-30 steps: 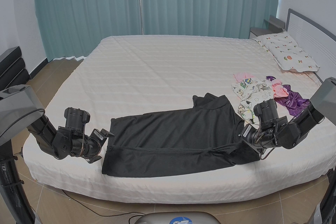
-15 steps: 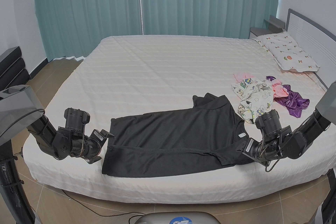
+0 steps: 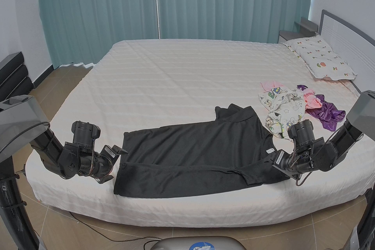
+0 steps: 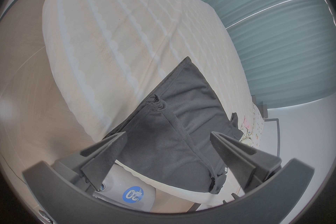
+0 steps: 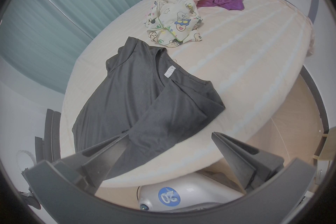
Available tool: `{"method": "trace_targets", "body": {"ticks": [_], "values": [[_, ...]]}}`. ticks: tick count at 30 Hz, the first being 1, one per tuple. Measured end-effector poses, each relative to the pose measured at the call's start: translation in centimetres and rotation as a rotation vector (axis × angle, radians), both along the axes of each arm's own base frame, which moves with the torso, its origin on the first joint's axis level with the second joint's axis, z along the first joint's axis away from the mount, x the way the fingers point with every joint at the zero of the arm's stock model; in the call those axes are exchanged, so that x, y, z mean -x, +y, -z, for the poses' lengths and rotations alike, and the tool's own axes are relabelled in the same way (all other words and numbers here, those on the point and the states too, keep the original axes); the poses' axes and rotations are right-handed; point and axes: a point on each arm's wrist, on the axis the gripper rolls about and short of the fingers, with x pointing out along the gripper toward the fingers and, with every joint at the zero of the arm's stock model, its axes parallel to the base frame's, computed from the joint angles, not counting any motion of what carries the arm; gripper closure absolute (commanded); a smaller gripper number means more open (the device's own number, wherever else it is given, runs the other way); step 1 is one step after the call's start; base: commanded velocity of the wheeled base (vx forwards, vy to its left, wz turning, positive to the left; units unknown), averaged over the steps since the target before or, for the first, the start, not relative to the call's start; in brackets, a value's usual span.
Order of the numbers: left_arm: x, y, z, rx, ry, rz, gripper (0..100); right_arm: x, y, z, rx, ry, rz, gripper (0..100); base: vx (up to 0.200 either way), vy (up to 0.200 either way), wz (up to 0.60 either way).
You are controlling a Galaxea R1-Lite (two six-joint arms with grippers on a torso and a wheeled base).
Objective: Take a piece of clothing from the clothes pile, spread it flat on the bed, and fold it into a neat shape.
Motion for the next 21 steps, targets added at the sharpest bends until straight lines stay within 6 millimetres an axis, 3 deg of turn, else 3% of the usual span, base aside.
{"method": "trace_targets", "body": {"ticks": [10, 15, 16, 21], "values": [[0.0, 0.0, 0.0, 0.000, 0.000, 0.002, 0, -4.8, -1.1, 2.7, -0.007, -0.099, -0.028, 0, 0.000, 0.000, 0.00], [0.0, -0.1, 0.0, -0.003, -0.001, 0.004, 0, -5.9, -1.5, 3.8, -0.031, -0.097, -0.037, 0, 0.000, 0.000, 0.00], [0.0, -0.1, 0.0, -0.004, -0.001, 0.004, 0, -6.0, -1.6, 4.0, -0.037, -0.095, -0.039, 100, 0.000, 0.000, 0.00], [0.0, 0.0, 0.1, -0.006, -0.001, 0.003, 0, -6.1, -2.0, 4.7, -0.043, -0.079, -0.027, 100, 0.000, 0.000, 0.00]]}}
